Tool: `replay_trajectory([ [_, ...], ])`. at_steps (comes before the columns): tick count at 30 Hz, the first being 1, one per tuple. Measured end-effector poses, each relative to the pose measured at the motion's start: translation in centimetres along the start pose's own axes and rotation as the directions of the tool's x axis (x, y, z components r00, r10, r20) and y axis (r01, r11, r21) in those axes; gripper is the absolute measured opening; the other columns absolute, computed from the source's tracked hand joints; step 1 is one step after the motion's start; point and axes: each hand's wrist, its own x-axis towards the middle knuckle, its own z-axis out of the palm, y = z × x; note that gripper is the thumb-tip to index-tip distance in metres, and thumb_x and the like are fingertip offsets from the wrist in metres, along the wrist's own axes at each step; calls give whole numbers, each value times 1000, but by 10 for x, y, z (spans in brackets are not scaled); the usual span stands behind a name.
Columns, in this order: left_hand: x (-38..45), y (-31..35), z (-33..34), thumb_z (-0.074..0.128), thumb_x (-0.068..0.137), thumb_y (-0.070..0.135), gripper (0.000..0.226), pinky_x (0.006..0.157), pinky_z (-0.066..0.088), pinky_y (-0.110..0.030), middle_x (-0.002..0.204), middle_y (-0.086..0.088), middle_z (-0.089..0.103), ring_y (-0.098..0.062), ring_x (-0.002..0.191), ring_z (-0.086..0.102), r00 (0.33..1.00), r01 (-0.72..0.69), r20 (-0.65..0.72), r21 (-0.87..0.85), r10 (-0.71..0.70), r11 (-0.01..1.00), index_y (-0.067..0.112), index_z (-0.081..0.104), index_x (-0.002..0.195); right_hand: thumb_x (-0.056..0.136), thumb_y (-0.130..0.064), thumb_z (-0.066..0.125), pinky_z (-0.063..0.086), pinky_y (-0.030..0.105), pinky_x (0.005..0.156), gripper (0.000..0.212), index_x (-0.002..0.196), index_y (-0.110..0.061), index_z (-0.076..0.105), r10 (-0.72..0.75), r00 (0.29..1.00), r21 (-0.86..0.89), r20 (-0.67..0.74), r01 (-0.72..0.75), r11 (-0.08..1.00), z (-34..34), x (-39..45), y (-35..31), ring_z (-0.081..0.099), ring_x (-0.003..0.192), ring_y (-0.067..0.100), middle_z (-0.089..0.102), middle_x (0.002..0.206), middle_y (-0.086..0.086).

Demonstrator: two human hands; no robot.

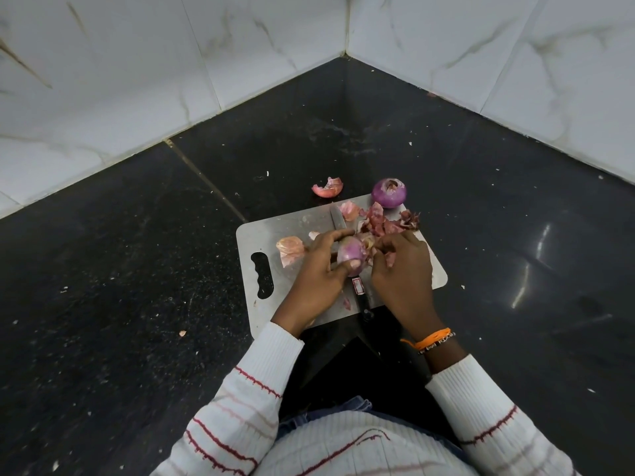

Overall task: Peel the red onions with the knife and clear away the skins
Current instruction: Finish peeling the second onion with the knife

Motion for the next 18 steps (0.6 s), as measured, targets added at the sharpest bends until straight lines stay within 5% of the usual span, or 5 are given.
replay_trajectory([
  [6, 1, -2, 3, 56, 89, 7, 42, 103, 42, -45, 133, -5, 43, -21, 123, 45, 1000, 10, 25, 63, -12, 998, 19, 45, 128, 79, -4, 56, 36, 30, 69, 8, 82, -3, 64, 29, 1000, -24, 4, -29, 999, 1, 1, -2, 53, 86, 30, 62, 92, 13],
  [11, -3, 4, -2, 54, 89, 4, 42, 104, 42, -43, 132, -2, 46, -17, 121, 47, 999, 35, 10, -18, -35, 999, 22, 47, 126, 78, -7, 57, 44, 41, 84, 11, 82, -7, 67, 161, 987, -30, -28, -162, 986, -19, 12, 15, 56, 95, 33, 58, 88, 3],
  [18, -1, 7, -5, 63, 83, 5, 47, 100, 38, -21, 129, 0, 44, -11, 120, 45, 996, -52, -63, 80, 57, 995, 20, 47, 125, 81, -11, 63, 28, 39, 89, 23, 98, -26, 69, 103, 979, -139, 178, -79, 987, -15, 2, -3, 38, 116, 26, 50, 126, -3],
])
